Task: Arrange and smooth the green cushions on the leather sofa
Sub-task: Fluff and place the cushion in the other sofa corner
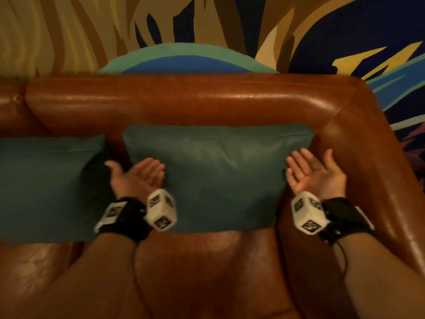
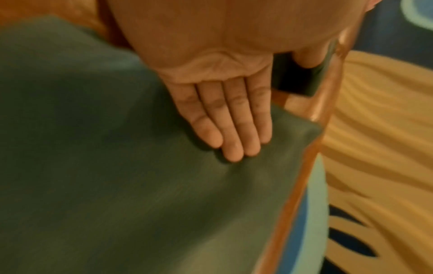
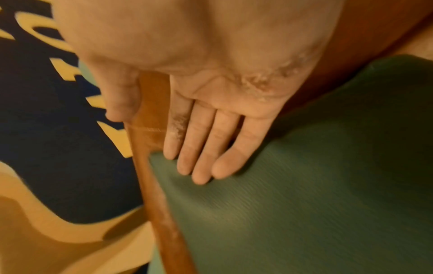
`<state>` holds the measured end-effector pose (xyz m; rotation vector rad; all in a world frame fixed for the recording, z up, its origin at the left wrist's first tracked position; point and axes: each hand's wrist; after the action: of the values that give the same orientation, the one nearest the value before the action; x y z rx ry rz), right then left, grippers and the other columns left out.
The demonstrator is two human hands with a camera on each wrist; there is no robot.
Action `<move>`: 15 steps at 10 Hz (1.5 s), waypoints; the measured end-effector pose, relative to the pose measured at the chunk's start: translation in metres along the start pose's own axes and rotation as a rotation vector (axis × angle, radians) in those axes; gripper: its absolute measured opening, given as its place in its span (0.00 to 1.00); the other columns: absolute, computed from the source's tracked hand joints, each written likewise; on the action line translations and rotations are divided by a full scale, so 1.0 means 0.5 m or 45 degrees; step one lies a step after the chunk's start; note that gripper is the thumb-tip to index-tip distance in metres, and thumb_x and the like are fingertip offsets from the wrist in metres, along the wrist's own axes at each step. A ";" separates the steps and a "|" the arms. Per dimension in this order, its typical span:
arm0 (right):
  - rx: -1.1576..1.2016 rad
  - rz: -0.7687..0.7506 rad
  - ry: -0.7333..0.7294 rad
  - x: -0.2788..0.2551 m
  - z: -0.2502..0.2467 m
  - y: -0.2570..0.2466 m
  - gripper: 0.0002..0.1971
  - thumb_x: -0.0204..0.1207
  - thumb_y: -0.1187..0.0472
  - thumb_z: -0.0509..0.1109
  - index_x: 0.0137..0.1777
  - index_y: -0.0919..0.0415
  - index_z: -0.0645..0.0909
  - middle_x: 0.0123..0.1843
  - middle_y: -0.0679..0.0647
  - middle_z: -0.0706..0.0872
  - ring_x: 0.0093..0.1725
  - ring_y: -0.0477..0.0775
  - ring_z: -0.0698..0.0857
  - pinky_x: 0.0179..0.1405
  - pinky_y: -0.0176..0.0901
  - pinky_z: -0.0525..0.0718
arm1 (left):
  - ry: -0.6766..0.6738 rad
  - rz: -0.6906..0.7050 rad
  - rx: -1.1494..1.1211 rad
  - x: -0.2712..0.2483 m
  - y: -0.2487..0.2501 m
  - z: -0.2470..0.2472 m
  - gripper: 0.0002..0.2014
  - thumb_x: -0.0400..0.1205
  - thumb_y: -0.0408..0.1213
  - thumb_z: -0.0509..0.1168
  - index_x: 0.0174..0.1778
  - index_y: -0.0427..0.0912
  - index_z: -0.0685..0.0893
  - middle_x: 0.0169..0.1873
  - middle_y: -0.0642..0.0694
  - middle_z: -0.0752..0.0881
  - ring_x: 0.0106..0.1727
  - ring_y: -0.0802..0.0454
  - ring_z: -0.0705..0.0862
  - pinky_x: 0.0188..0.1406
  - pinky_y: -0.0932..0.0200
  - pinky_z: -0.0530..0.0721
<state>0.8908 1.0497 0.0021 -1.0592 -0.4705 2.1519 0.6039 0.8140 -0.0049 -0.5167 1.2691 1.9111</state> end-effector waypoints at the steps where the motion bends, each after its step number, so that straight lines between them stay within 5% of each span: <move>1: -0.073 0.085 -0.206 -0.052 -0.008 -0.011 0.26 0.43 0.42 0.84 0.41 0.56 0.92 0.47 0.54 0.92 0.47 0.54 0.92 0.49 0.48 0.86 | -0.139 0.004 0.040 -0.048 0.010 -0.034 0.24 0.74 0.57 0.60 0.41 0.36 0.85 0.43 0.38 0.87 0.41 0.45 0.86 0.40 0.56 0.82; 2: -0.937 0.537 -0.579 -0.087 0.046 0.115 0.07 0.66 0.61 0.75 0.44 0.60 0.90 0.44 0.57 0.91 0.44 0.57 0.91 0.45 0.45 0.87 | -0.552 -0.276 0.950 -0.087 -0.097 -0.007 0.12 0.75 0.37 0.59 0.38 0.37 0.87 0.33 0.41 0.90 0.31 0.47 0.88 0.31 0.60 0.85; 3: -2.394 0.490 -1.009 -0.041 0.060 0.229 0.13 0.73 0.62 0.69 0.55 0.51 0.88 0.58 0.49 0.89 0.59 0.55 0.86 0.57 0.42 0.81 | -0.829 0.099 2.366 -0.039 -0.215 0.000 0.22 0.69 0.43 0.50 0.48 0.44 0.87 0.50 0.48 0.90 0.53 0.46 0.87 0.57 0.55 0.84; 4: -2.722 0.414 -0.863 0.017 0.066 0.206 0.17 0.78 0.55 0.65 0.65 0.54 0.85 0.70 0.51 0.83 0.70 0.54 0.79 0.70 0.44 0.75 | -0.637 0.145 2.762 0.050 -0.199 -0.009 0.26 0.65 0.47 0.53 0.51 0.44 0.89 0.55 0.46 0.89 0.58 0.43 0.86 0.60 0.49 0.84; 5: -3.072 0.461 -0.715 0.038 0.032 0.097 0.21 0.82 0.46 0.60 0.67 0.57 0.82 0.72 0.56 0.81 0.71 0.58 0.78 0.69 0.44 0.75 | -0.315 0.027 2.930 0.085 -0.111 -0.040 0.26 0.70 0.53 0.59 0.57 0.40 0.85 0.59 0.38 0.86 0.61 0.39 0.84 0.60 0.48 0.83; 6: -3.342 0.280 -0.510 0.013 -0.013 0.004 0.19 0.77 0.45 0.63 0.58 0.55 0.85 0.66 0.56 0.84 0.66 0.62 0.81 0.64 0.46 0.79 | 0.060 -0.070 2.850 0.037 -0.034 -0.076 0.24 0.74 0.54 0.62 0.61 0.43 0.84 0.62 0.38 0.83 0.61 0.36 0.83 0.59 0.48 0.82; 7: -3.199 0.336 -0.655 -0.026 -0.002 0.077 0.15 0.73 0.48 0.65 0.49 0.55 0.87 0.56 0.53 0.89 0.58 0.59 0.87 0.56 0.45 0.83 | -0.328 -0.006 3.008 -0.024 -0.107 -0.061 0.17 0.77 0.44 0.59 0.55 0.41 0.85 0.59 0.39 0.85 0.59 0.39 0.84 0.56 0.52 0.81; 8: -2.909 0.646 -1.039 -0.056 0.032 0.256 0.18 0.73 0.47 0.68 0.57 0.55 0.86 0.59 0.54 0.88 0.58 0.57 0.86 0.54 0.42 0.82 | -1.067 -0.180 2.881 -0.094 -0.252 -0.006 0.16 0.79 0.37 0.58 0.58 0.39 0.86 0.61 0.39 0.85 0.63 0.41 0.83 0.62 0.53 0.79; 9: -2.891 0.768 -1.049 0.012 0.006 0.354 0.25 0.70 0.45 0.73 0.65 0.53 0.82 0.67 0.54 0.83 0.65 0.58 0.82 0.61 0.46 0.79 | -1.005 -0.157 2.891 -0.013 -0.305 -0.016 0.18 0.81 0.41 0.58 0.63 0.41 0.84 0.64 0.41 0.84 0.66 0.41 0.81 0.66 0.49 0.79; 10: -3.075 0.825 -0.967 0.121 -0.137 0.354 0.21 0.60 0.38 0.77 0.55 0.34 0.84 0.63 0.46 0.84 0.66 0.55 0.82 0.64 0.50 0.79 | -0.722 -0.181 2.993 0.078 -0.271 -0.094 0.18 0.81 0.42 0.57 0.63 0.42 0.84 0.65 0.44 0.84 0.65 0.43 0.82 0.65 0.50 0.80; 11: -3.208 0.716 -0.543 0.122 -0.215 0.260 0.42 0.39 0.40 0.85 0.60 0.30 0.80 0.70 0.42 0.81 0.64 0.55 0.85 0.58 0.48 0.84 | -0.381 -0.211 3.020 0.140 -0.200 -0.191 0.23 0.79 0.49 0.63 0.68 0.44 0.79 0.66 0.43 0.81 0.67 0.42 0.81 0.64 0.51 0.81; 12: -2.907 0.456 0.050 0.087 -0.182 0.151 0.25 0.61 0.48 0.70 0.59 0.54 0.82 0.65 0.58 0.85 0.61 0.63 0.85 0.57 0.48 0.83 | -0.115 -0.128 2.749 0.144 -0.128 -0.217 0.26 0.77 0.55 0.60 0.69 0.48 0.78 0.68 0.41 0.80 0.66 0.40 0.81 0.64 0.49 0.81; 13: -2.283 0.150 0.211 0.071 -0.160 0.079 0.11 0.70 0.58 0.73 0.51 0.49 0.79 0.58 0.54 0.88 0.58 0.56 0.85 0.56 0.45 0.81 | 0.013 0.088 2.068 0.091 -0.074 -0.181 0.11 0.77 0.43 0.62 0.54 0.53 0.84 0.58 0.39 0.85 0.57 0.39 0.84 0.54 0.51 0.81; 14: -1.341 -0.074 0.197 0.043 -0.103 0.009 0.17 0.73 0.63 0.74 0.59 0.49 0.76 0.62 0.54 0.84 0.61 0.55 0.83 0.47 0.51 0.83 | 0.005 0.266 1.085 0.046 -0.029 -0.136 0.16 0.80 0.30 0.56 0.56 0.55 0.80 0.50 0.49 0.86 0.55 0.47 0.83 0.51 0.54 0.80; 15: -0.935 -0.134 0.048 0.037 -0.019 -0.029 0.32 0.56 0.37 0.80 0.61 0.44 0.78 0.63 0.43 0.86 0.64 0.48 0.83 0.46 0.52 0.86 | -0.075 0.535 0.888 0.033 0.012 -0.049 0.14 0.87 0.36 0.53 0.67 0.48 0.75 0.53 0.62 0.84 0.57 0.65 0.83 0.57 0.65 0.81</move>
<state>0.8964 1.0733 -0.0056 -1.4064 -1.3287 1.8855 0.5872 0.7969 -0.0229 0.1816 1.9862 1.6172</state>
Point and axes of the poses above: each hand's wrist, its own x-axis towards the middle knuckle, its own z-axis out of the palm, y = z × x
